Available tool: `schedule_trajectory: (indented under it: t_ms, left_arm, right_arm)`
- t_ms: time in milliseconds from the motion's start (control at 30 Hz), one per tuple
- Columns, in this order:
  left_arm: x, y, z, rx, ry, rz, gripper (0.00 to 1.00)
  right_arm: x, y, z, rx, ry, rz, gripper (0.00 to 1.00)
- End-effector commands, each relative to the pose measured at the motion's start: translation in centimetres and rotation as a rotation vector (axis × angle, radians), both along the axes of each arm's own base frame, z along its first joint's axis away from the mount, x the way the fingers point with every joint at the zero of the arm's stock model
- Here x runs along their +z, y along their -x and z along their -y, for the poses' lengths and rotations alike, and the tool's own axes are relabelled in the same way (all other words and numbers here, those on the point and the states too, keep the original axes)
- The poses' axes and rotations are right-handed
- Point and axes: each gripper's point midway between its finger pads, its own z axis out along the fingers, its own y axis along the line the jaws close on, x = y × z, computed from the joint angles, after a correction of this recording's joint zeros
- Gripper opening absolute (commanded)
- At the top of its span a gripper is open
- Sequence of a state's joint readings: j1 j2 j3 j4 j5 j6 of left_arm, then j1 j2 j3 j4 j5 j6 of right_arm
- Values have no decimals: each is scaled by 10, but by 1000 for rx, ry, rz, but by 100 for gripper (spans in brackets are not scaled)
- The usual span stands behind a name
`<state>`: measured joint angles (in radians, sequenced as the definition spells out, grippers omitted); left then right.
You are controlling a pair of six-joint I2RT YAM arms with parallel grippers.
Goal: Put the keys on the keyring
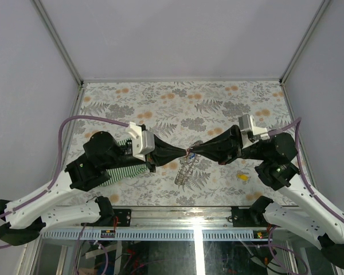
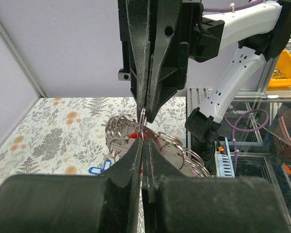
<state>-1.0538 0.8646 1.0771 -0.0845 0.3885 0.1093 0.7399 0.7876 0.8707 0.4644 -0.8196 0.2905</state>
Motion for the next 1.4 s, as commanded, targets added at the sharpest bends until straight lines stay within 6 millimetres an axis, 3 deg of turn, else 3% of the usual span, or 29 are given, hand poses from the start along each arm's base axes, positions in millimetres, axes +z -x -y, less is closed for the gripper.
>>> schedule_trajectory:
  t_ms: [0,300,500,700,900,1367]
  left_arm:
    - [22,5,1,-27,61,28,0]
    - [24,8,5,-50,69,28,1]
    - [30,9,4,-49,93,15,20]
    - [51,4,-15,26,230,9,30]
    - [55,5,-20,37,258,12,32]
    - [36,7,4,-44,225,-37,31]
  right_arm:
    - [47,12,15,-10,-179,93,0]
    - [55,4,16,-33,-264,57,0]
    - [51,6,12,-8,-247,57,0]
    - [42,16,8,49,-181,100,0]
    - [42,15,9,42,-177,109,0]
    - [46,18,12,35,-185,123,0]
